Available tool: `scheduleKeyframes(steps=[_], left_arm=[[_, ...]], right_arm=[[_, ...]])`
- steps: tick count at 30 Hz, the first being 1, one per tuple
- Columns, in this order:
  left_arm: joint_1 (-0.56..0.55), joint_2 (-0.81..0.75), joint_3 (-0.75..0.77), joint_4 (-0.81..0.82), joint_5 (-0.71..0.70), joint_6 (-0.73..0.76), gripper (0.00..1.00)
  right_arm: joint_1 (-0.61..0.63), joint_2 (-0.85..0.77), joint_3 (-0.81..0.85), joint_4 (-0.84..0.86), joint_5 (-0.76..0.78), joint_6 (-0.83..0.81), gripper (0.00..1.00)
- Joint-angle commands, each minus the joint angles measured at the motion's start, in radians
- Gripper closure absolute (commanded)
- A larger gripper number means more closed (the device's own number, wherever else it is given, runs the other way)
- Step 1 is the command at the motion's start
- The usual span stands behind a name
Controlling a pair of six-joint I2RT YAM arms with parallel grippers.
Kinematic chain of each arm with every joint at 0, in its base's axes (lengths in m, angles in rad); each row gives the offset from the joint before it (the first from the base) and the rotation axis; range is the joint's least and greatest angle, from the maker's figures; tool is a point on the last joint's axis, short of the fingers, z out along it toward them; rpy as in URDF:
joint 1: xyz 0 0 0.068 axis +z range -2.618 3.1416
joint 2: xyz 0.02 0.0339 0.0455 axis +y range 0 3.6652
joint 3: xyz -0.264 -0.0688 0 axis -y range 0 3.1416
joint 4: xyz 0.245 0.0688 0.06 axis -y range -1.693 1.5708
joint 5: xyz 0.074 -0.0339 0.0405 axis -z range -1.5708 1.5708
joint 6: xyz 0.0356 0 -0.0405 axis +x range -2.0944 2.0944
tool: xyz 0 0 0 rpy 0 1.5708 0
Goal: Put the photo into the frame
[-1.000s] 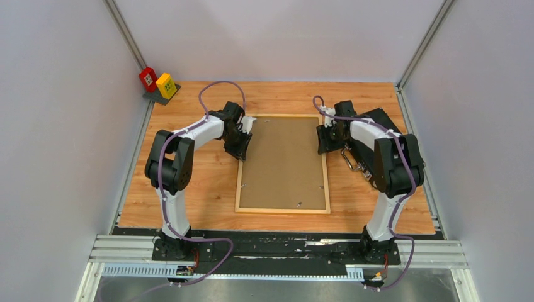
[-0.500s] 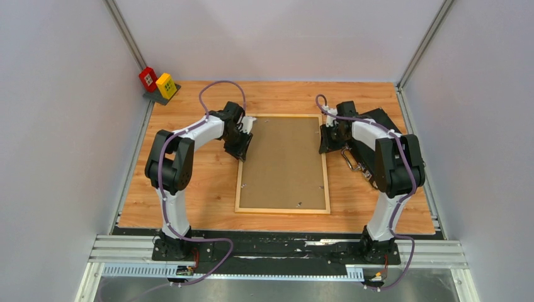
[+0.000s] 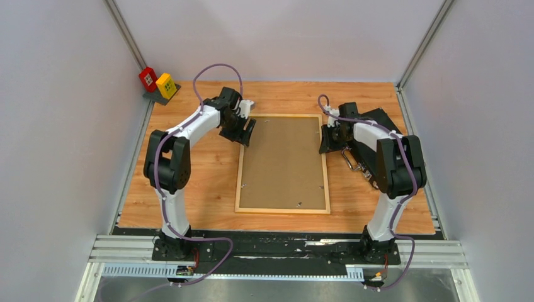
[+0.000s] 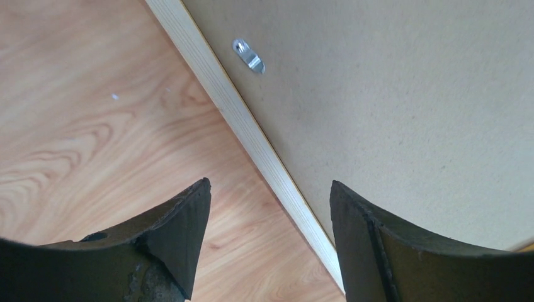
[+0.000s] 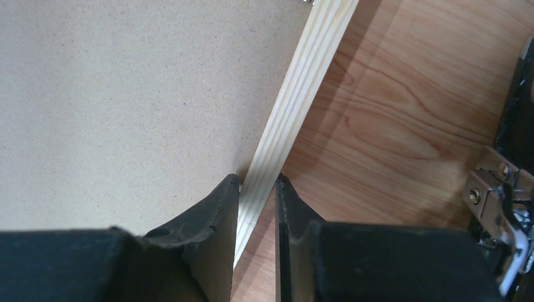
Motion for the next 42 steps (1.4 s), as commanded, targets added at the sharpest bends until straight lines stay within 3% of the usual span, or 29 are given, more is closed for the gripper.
scheduleKeyframes(steps=[1,17,32,42], left_arm=[[0.009,0.031,0.078,-0.007,-0.016,-0.002,0.23],[0.022,0.199,0.271,0.018,-0.048,-0.02,0.21],[0.022,0.306,0.341,0.031,-0.04,-0.084,0.28],[0.022,0.302,0.316,0.031,-0.047,-0.066,0.49]], right_arm=[[-0.006,-0.053,-0.015,0.055,-0.004,-0.022,0.91],[-0.007,-0.085,-0.039,0.087,0.003,-0.033,0.93],[-0.005,-0.075,-0.042,0.087,0.003,-0.035,0.93],[-0.006,-0.07,-0.042,0.087,0.0,-0.037,0.93]])
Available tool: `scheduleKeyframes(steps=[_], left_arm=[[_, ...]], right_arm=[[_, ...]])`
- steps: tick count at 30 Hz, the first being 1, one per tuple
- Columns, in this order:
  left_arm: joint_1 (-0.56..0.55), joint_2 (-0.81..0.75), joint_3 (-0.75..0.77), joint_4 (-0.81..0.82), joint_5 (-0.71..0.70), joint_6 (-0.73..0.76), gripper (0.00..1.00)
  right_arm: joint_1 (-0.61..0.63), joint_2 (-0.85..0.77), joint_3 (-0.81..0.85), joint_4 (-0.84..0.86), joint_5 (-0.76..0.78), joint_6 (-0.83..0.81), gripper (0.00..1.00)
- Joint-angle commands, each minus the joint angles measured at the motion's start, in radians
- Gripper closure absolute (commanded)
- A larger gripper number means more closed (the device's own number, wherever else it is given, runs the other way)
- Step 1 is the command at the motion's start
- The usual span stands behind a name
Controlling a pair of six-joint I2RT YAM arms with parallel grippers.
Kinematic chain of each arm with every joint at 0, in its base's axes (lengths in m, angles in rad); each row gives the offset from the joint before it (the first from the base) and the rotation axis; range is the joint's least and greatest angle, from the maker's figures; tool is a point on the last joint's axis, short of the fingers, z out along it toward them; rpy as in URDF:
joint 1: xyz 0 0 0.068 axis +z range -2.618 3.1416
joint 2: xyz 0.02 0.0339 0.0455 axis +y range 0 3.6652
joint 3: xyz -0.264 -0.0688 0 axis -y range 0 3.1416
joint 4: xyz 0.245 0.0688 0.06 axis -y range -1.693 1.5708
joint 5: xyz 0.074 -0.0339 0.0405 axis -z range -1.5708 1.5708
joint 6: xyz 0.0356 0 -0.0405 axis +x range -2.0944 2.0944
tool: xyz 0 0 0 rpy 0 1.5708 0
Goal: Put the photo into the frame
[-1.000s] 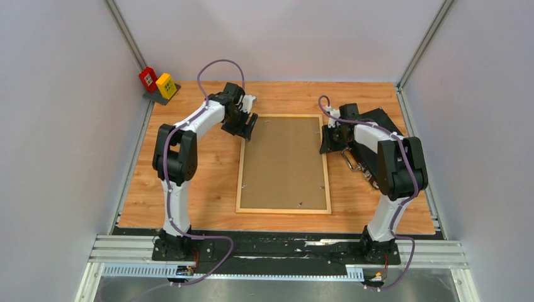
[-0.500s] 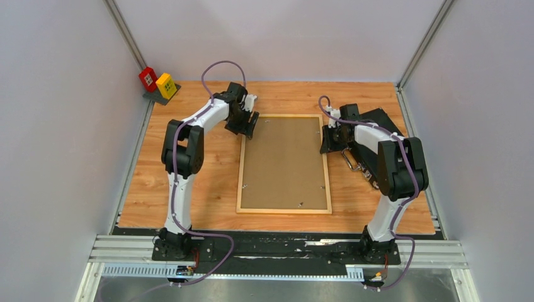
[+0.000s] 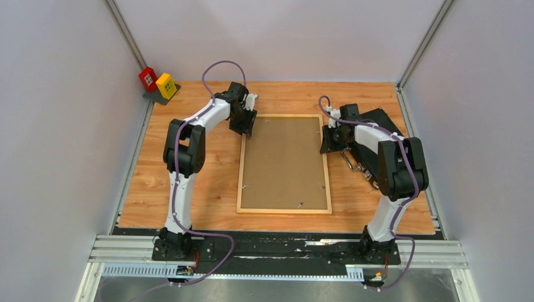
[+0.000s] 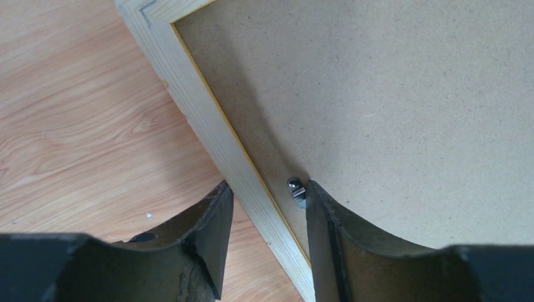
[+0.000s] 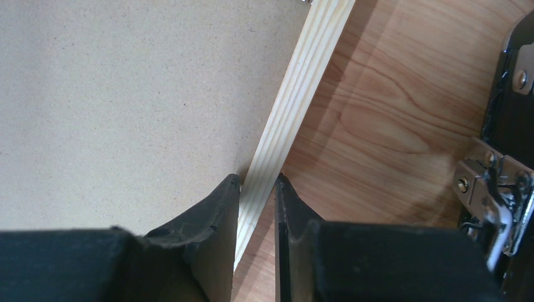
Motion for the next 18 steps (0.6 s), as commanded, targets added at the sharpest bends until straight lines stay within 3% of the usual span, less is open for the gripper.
scheduleKeyframes(steps=[1,6,13,18], left_arm=[[0.004,0.001,0.004,0.012,-0.01,0.006,0.51],[0.004,-0.013,-0.016,0.012,-0.009,0.018,0.6],[0.004,-0.022,-0.021,0.006,-0.004,0.026,0.63],[0.004,-0.033,-0.018,0.0,0.005,0.025,0.52]], right_arm=[[-0.005,-0.039,0.003,0.038,-0.015,-0.036,0.93],[-0.004,-0.041,0.003,0.038,-0.014,-0.036,0.93],[-0.005,-0.039,0.001,0.038,-0.013,-0.036,0.93],[-0.005,-0.036,0.001,0.038,-0.013,-0.037,0.93]])
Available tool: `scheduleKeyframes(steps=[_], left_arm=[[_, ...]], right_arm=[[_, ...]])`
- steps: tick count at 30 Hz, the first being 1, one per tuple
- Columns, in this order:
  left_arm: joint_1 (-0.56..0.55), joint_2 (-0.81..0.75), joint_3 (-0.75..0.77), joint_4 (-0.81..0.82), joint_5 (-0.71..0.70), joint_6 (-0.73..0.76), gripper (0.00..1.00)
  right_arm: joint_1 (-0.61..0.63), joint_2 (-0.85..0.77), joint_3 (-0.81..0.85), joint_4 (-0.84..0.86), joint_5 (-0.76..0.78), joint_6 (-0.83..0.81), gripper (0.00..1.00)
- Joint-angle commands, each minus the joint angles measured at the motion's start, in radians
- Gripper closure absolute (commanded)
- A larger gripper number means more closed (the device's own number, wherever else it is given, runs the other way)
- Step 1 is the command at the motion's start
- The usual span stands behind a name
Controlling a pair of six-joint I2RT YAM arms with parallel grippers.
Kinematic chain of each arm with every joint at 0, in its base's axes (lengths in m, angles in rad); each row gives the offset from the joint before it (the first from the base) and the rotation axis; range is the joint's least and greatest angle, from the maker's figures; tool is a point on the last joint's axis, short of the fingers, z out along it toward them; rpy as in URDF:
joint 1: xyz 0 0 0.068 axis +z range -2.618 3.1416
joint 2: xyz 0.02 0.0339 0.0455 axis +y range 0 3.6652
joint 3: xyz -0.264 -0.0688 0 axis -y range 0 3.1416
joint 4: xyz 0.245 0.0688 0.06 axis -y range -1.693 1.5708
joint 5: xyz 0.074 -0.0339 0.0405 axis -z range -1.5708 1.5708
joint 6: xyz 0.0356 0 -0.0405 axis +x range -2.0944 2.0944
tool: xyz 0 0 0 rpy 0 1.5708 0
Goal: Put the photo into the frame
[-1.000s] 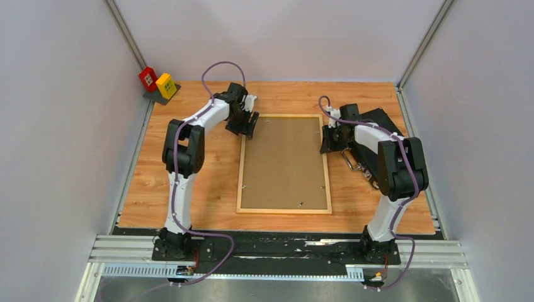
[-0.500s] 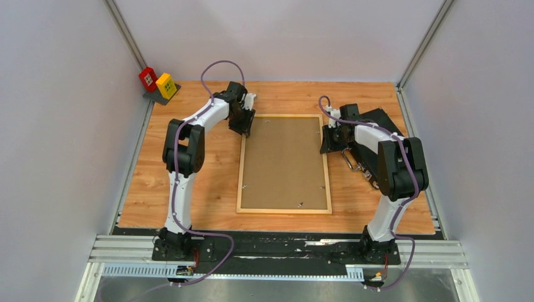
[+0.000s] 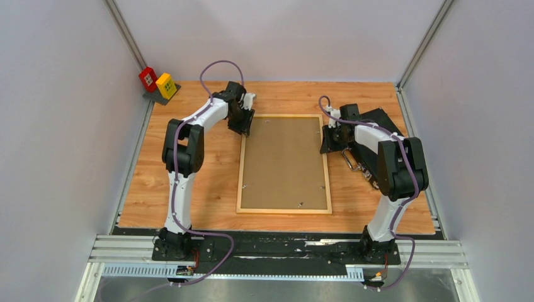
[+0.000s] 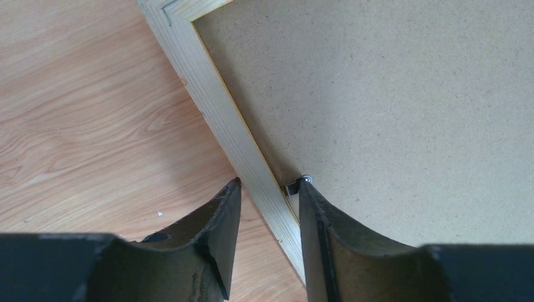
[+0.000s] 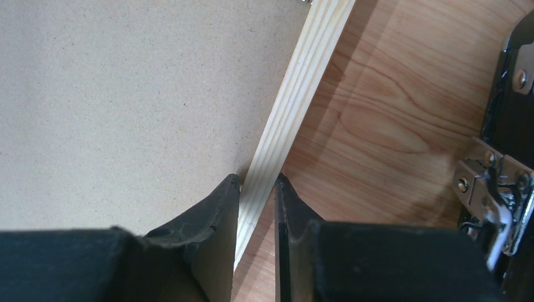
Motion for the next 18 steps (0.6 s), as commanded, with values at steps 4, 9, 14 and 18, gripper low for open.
scheduleKeyframes(steps=[4,9,14,18], left_arm=[[-0.002,-0.055,-0.022,-0.011,-0.007,0.02,0.38],[-0.001,-0.103,-0.055,-0.027,0.0,0.021,0.28],[0.0,-0.197,-0.145,-0.04,0.025,0.052,0.25],[0.001,-0.303,-0.266,-0.021,0.046,0.078,0.25]], right_arm=[[-0.004,-0.035,0.001,0.038,-0.015,-0.036,0.93],[-0.004,-0.032,0.001,0.038,-0.016,-0.029,0.94],[-0.004,-0.013,0.004,0.04,-0.011,-0.013,0.94],[-0.005,0.003,0.01,0.041,0.014,0.024,0.97]])
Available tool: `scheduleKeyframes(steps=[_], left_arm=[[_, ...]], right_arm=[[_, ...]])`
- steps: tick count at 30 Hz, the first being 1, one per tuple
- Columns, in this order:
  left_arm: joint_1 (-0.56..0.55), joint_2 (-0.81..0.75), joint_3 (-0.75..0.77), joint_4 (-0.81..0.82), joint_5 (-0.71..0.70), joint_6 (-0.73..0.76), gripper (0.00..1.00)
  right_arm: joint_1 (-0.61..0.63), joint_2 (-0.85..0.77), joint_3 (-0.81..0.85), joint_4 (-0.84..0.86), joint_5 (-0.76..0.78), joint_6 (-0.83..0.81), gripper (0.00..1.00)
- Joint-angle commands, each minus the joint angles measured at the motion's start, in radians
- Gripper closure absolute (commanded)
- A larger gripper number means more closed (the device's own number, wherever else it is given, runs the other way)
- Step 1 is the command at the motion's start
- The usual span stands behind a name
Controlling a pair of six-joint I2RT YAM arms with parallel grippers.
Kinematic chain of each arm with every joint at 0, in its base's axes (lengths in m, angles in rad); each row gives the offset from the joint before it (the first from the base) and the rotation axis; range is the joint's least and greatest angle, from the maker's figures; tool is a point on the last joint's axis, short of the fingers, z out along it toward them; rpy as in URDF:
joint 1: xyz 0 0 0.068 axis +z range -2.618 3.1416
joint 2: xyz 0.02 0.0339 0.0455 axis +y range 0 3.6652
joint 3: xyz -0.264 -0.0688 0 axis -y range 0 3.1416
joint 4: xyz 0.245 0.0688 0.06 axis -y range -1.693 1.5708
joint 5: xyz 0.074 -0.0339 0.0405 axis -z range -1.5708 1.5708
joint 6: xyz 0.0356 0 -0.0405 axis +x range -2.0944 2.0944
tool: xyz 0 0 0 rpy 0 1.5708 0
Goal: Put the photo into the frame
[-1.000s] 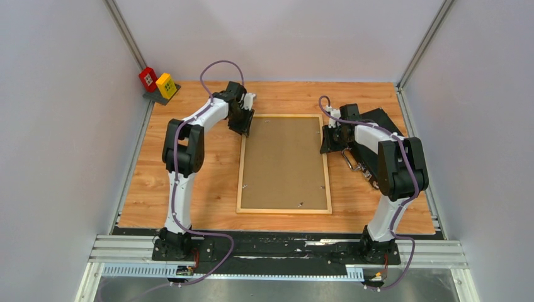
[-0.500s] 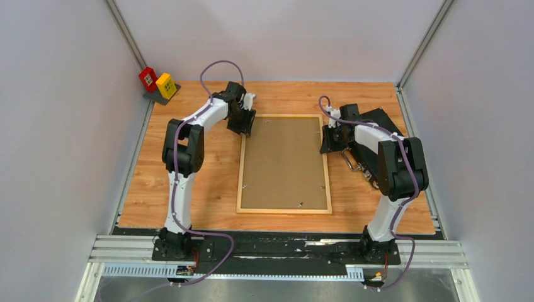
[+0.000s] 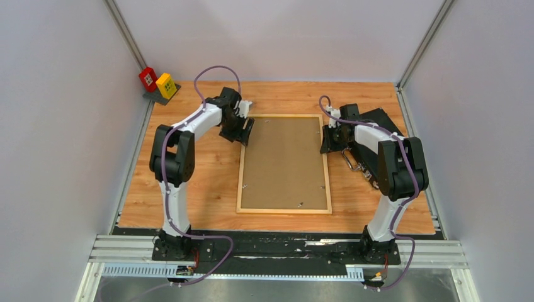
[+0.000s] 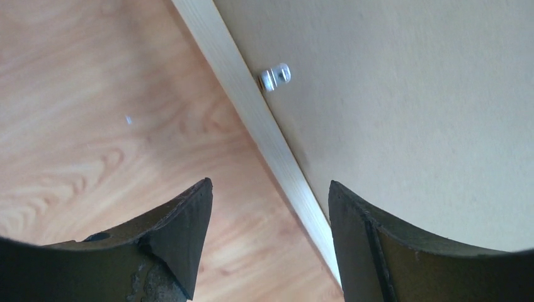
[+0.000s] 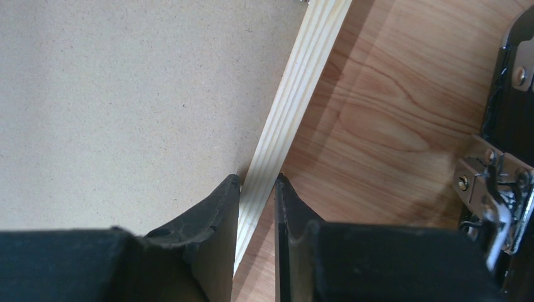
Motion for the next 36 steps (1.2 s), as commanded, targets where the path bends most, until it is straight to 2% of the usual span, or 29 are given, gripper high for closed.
scheduleKeyframes(steps=[1,9,18,25,36], left_arm=[[0.001,-0.182,-0.102,0.001,0.036,0.057,0.24],[0.001,-0.351,-0.292,-0.012,0.06,0.144,0.24],[0.001,-0.443,-0.448,0.017,0.103,0.183,0.24],[0.001,-0.452,-0.472,0.038,0.113,0.195,0.23],[-0.005,-0.35,-0.435,0.057,0.155,0.196,0.21]], right_arm=[[-0.004,0.006,0.011,0.042,0.019,0.029,0.98],[-0.01,0.039,0.012,0.06,0.017,0.168,1.0],[-0.032,0.036,0.044,0.098,-0.036,0.265,1.0],[-0.051,0.059,0.097,0.107,-0.042,0.31,1.0],[-0.074,0.098,0.139,0.147,-0.051,0.391,1.0]])
